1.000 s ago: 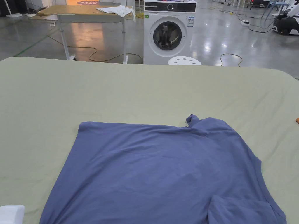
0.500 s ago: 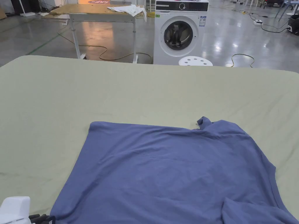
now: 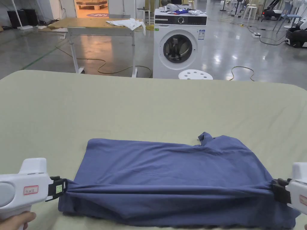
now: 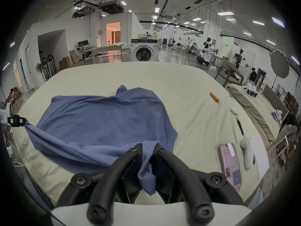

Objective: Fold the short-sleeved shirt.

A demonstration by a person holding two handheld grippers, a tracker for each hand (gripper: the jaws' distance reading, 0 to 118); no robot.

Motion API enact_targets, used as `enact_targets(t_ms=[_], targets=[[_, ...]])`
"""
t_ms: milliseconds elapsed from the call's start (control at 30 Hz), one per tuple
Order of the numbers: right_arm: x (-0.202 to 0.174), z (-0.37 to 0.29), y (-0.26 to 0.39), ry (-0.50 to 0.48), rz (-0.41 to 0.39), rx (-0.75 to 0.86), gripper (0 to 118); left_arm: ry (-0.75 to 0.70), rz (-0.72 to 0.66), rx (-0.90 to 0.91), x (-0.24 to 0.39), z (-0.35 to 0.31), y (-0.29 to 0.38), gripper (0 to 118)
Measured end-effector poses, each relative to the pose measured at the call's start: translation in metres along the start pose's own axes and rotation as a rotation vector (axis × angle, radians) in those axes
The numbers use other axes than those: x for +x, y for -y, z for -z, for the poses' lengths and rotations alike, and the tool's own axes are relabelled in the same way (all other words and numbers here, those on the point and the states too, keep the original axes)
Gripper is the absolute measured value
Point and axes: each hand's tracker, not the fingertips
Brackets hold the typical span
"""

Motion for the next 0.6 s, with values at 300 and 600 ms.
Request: enact_targets(t_ms=[300, 600], targets=[[-0.003, 0.095, 0.005, 0.025, -0.005, -0.138, 10, -0.035, -0.009, -0.120, 0.005, 0.077, -0.028, 3], [-0.011, 0.068, 0.003, 0.083, 0.024, 0.006, 55, -0.086, 0.057, -0.047, 0.014, 0.075, -0.034, 58]])
